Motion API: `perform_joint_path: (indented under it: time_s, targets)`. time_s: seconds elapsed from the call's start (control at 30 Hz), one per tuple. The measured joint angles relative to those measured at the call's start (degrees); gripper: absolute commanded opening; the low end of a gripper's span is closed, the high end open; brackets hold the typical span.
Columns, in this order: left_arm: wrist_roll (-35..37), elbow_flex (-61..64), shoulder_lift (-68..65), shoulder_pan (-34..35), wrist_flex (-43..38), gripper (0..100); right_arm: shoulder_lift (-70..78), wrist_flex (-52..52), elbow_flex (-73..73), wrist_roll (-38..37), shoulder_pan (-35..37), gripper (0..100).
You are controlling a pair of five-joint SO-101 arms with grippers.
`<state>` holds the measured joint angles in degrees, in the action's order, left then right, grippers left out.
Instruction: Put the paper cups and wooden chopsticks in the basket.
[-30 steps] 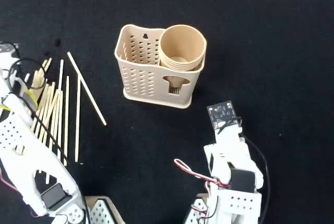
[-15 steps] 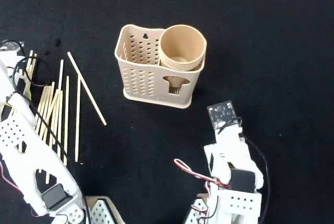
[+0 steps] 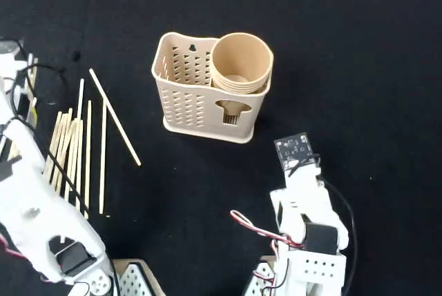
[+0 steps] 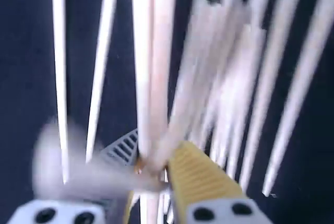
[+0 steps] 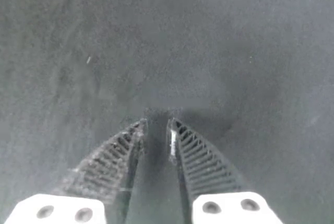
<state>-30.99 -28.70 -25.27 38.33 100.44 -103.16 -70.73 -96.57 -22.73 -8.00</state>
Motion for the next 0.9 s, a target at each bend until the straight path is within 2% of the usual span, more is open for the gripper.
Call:
perform_joint_path:
  time_s: [0.23, 0.4, 0.63, 0.9]
  targets:
    - [1.8, 14.4, 21.2, -0.7, -5.4, 3, 0.0, 3.6, 3.6, -0.5, -0.1, 8.5]
    - [5.5, 22.1, 26.1, 0.5, -12.4, 3, 0.0, 0.7, 12.0, -11.0, 0.4, 8.5]
    - [15.0, 28.2, 35.4, 1.1, -21.3, 3, 0.0, -6.4, 27.3, -14.4, 3.9, 8.5]
    - [25.6, 42.6, 50.6, -3.2, -37.7, 3, -0.2, -6.9, 27.6, -14.7, 4.1, 8.5]
